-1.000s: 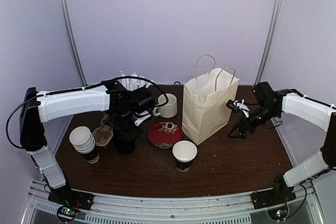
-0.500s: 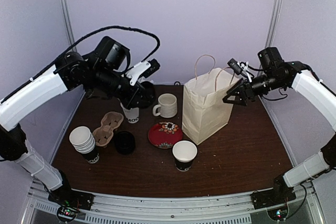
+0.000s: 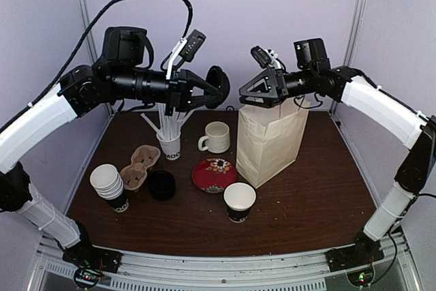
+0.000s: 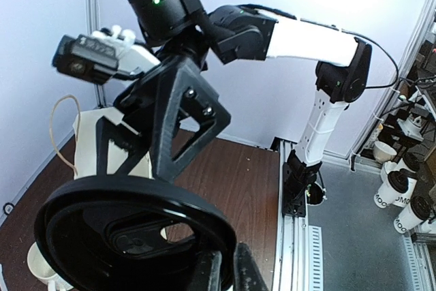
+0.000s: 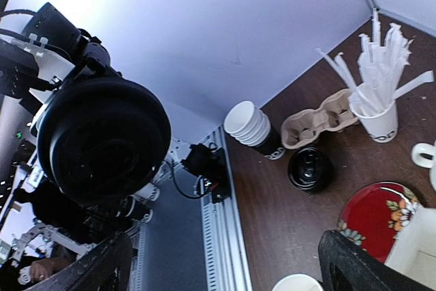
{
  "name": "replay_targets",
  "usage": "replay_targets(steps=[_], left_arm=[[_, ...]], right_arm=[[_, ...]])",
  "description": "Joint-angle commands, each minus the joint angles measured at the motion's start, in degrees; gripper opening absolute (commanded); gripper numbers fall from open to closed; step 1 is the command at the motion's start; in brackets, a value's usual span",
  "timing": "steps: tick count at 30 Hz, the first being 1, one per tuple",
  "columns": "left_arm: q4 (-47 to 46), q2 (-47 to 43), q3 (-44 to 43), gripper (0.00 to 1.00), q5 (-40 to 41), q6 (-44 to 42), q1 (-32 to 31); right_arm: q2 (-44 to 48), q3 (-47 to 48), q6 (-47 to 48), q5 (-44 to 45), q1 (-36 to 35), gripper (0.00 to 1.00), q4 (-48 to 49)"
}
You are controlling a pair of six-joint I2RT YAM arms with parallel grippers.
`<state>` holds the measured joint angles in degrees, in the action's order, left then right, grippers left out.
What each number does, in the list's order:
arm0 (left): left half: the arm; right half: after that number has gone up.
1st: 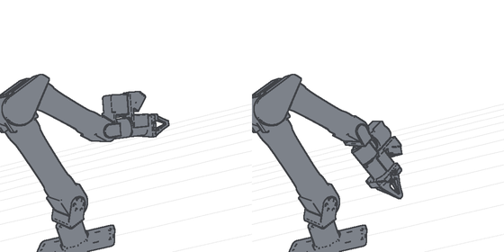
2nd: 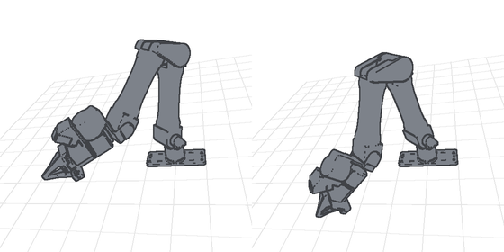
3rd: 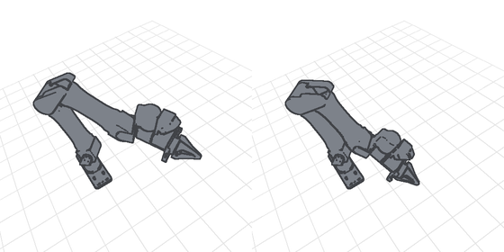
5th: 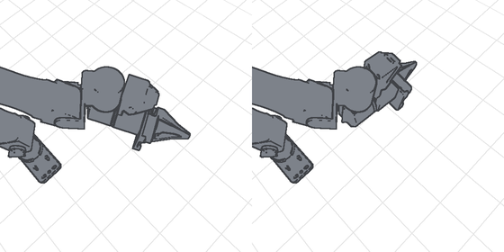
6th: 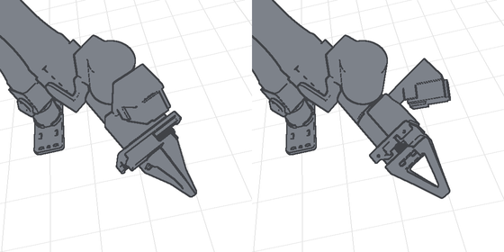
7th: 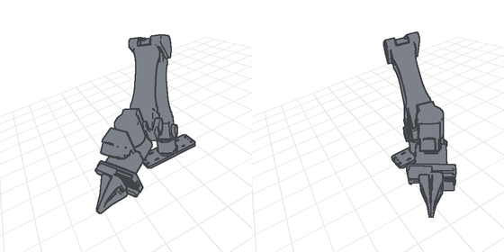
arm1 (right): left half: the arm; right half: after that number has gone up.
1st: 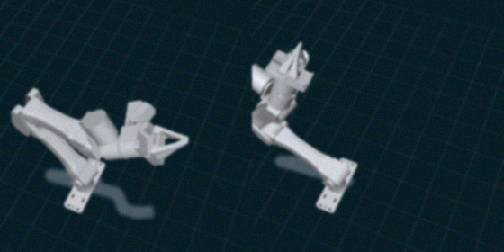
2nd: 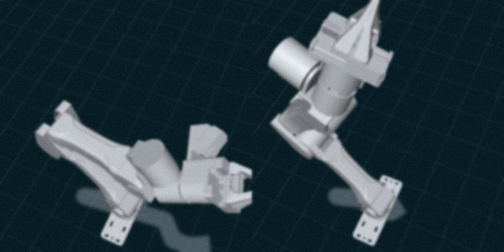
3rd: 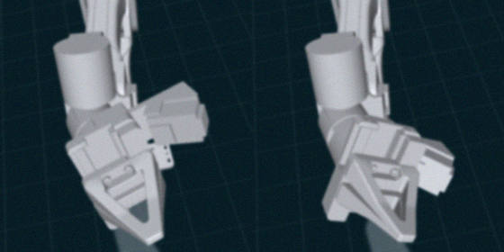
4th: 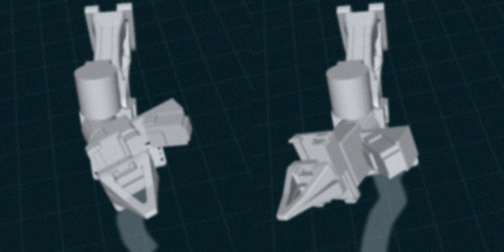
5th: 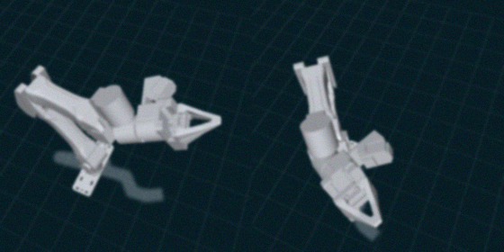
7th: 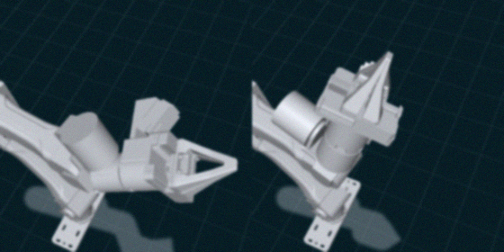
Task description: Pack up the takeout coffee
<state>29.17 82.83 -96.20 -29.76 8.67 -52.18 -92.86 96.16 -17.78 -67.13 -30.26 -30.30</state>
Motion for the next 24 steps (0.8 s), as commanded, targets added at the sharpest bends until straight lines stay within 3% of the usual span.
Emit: replay_targets(steps=[1,5,6,11,24], left_arm=[[-5.93,-0.10,-0.43,0.03,-3.54,1.47,0.16],[-6.21,-0.06,-0.46,0.03,-3.43,1.42,0.20],[-6.16,0.00,-0.54,0.03,-3.47,1.30,0.20],[-6.20,0.17,-0.35,0.03,-3.25,1.04,0.16],[-6.76,0.01,-0.08,0.03,-3.13,0.74,0.16]], right_arm=[[-1.47,-0.98,-24.58,-7.97,-2.85,0.99,27.91],[-3.25,-8.02,-54.94,-9.35,-3.39,0.99,65.83],[-3.67,-8.81,-57.78,-9.26,-3.47,0.99,70.24],[-2.78,-8.23,-51.31,-9.78,-4.93,0.99,61.68],[-2.59,-8.70,-48.22,-10.91,-8.47,1.00,58.20]])
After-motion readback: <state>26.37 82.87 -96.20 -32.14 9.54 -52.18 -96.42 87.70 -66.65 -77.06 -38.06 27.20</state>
